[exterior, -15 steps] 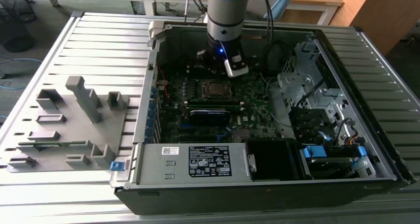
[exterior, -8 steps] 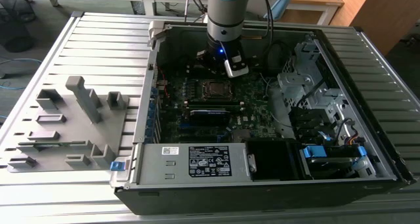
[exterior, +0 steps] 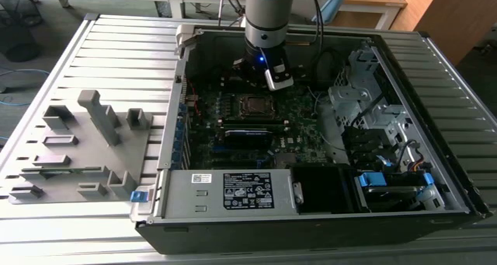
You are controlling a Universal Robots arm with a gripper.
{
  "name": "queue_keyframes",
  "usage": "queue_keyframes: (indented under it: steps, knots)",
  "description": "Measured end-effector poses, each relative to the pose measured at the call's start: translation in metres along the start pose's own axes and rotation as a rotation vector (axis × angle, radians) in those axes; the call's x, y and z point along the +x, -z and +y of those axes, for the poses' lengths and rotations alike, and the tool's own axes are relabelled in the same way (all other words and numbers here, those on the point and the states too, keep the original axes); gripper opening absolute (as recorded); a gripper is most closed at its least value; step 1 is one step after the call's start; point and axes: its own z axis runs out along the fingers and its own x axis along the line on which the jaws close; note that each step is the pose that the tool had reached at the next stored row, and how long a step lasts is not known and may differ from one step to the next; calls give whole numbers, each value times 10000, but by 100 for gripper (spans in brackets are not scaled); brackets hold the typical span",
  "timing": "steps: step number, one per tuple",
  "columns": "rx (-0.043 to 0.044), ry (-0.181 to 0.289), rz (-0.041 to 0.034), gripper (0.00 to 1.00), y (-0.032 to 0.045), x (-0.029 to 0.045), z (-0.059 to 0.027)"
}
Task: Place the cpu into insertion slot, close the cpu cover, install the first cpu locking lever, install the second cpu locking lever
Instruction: 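Install the first cpu locking lever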
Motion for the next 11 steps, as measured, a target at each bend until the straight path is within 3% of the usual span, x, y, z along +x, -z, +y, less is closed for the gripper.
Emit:
queue_keyframes:
  steps: [11]
  knots:
    - [2, -121, -27, 10, -4, 6, 18]
